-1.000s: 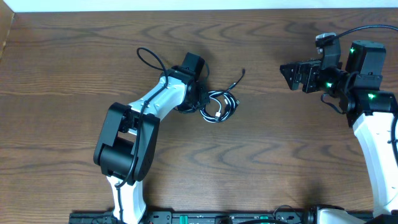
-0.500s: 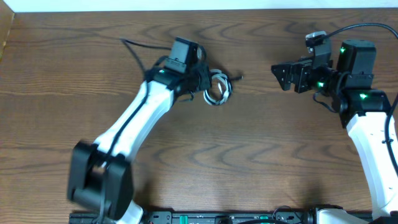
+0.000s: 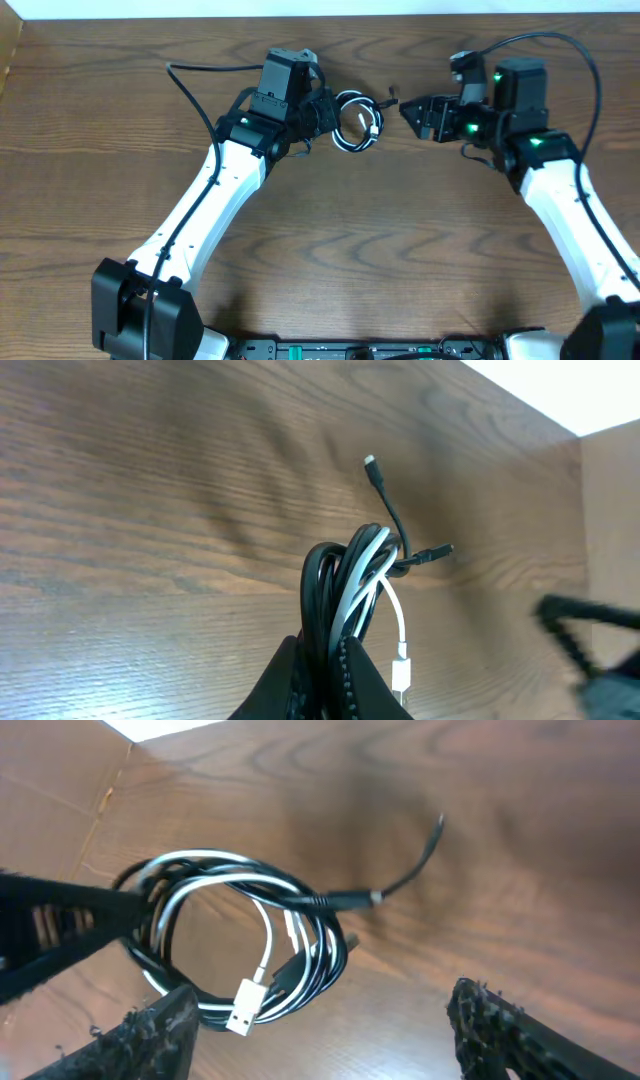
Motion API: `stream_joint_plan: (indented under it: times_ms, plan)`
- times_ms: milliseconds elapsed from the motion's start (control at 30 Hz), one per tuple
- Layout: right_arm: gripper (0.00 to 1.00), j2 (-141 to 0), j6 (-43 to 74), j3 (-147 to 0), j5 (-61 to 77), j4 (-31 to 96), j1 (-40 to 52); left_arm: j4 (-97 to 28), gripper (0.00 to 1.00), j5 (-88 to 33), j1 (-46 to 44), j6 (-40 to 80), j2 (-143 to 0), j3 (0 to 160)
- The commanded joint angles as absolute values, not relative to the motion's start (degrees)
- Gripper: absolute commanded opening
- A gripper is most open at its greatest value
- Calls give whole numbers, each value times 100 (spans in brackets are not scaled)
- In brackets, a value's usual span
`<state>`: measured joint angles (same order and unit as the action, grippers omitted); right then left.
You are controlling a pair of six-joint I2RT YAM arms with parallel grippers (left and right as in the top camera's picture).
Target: Untangle cables
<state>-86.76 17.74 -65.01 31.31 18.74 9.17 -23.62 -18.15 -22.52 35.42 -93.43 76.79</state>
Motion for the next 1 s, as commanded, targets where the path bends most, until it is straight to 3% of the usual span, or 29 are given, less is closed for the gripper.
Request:
stream_joint_plan:
  times_ms: [0, 600, 967]
  plan:
    - [76, -8938, 2357, -6587, 3177, 1859, 1081, -2259, 8, -1900, -2174, 3990, -9192, 7756]
    - [74, -10156, 3793, -6587, 3028, 856, 1975, -2067, 8, -1483, -2119, 4727, -9192, 7754]
    - [70, -10621, 3612, -6587, 1273, 519, 1933, -1837, 8, -3221, -2115, 4346, -9190, 7754]
